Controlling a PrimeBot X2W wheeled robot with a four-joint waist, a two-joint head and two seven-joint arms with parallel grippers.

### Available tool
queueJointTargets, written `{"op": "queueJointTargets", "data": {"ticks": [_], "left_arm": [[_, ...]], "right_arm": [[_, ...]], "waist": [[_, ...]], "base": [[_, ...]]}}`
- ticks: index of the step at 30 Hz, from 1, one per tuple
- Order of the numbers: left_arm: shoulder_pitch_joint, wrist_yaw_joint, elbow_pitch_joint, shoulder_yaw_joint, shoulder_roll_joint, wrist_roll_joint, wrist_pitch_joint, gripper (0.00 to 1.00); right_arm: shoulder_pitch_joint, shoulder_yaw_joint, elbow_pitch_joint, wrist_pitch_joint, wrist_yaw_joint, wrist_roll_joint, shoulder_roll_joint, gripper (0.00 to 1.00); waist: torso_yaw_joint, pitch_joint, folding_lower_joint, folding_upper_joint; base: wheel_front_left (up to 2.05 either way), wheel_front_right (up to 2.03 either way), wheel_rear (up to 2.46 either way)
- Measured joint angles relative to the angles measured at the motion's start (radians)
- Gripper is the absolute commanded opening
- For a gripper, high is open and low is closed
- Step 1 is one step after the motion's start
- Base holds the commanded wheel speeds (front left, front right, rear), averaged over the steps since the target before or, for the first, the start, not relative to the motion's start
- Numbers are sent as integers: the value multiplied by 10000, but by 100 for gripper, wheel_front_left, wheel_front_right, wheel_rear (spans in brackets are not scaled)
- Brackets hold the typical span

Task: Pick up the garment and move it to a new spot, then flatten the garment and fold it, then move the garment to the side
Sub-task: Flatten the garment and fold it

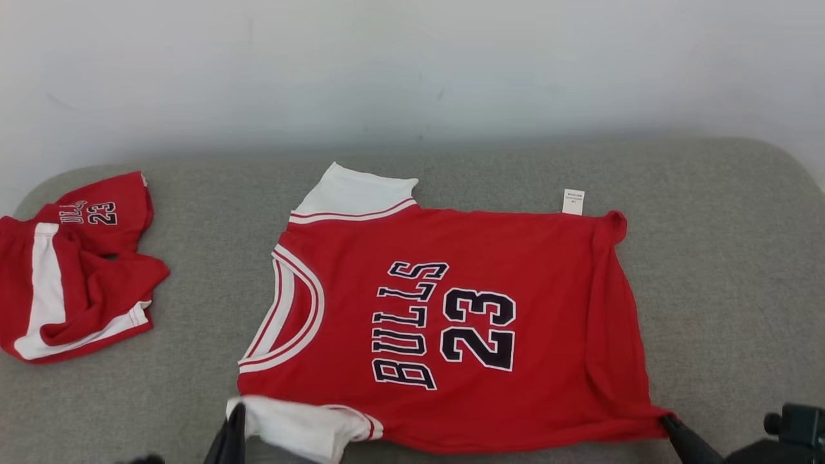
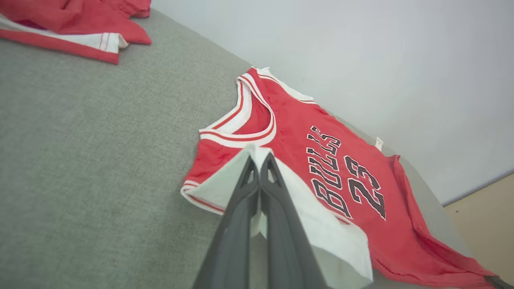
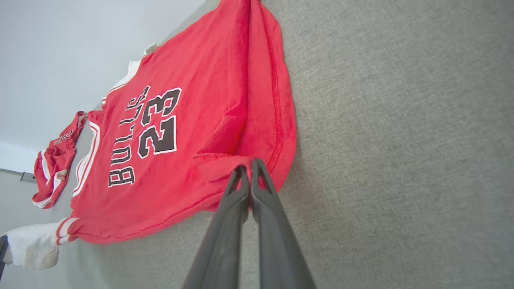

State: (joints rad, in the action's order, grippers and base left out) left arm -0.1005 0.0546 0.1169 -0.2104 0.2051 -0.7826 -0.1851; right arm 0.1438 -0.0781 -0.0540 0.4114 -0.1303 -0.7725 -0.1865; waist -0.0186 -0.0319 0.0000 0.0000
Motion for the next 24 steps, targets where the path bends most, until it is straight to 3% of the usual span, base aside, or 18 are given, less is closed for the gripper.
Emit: {"op": "queueJointTargets", "data": {"ticks": [7, 20, 21, 22, 23, 24], "left_arm": [[2293, 257, 846, -186, 366, 265, 625, 0], [5483, 688, 4117, -686, 633, 291, 583, 0], [5588, 690, 4358, -755, 637, 318, 499, 0], [5679, 696, 4539, -851, 646, 351, 407, 0], [5746, 698, 4690, -928, 652, 376, 249, 27], [5799, 702, 4782, -1011, 646, 447, 54, 100]], "right_arm": [[-1475, 75, -433, 119, 0, -196, 104, 0], [-3777, 295, -2320, -495, 0, 178, 86, 0], [-3856, 372, -2406, -596, 0, 176, 82, 26], [-3936, 433, -2474, -757, 0, 178, 81, 85], [-4004, 477, -2522, -924, 0, 176, 69, 100], [-4038, 550, -2548, -1089, 0, 184, 13, 100]], "waist": [[-177, -523, 2, 1], [-614, -1675, 3, 2], [-640, -1721, 3, 2], [-667, -1751, 4, 2], [-685, -1759, 3, 2], [-687, -1747, 4, 3]], "base": [[0, 0, 0], [0, 0, 0], [0, 0, 0], [0, 0, 0], [0, 0, 0], [0, 0, 0]]}}
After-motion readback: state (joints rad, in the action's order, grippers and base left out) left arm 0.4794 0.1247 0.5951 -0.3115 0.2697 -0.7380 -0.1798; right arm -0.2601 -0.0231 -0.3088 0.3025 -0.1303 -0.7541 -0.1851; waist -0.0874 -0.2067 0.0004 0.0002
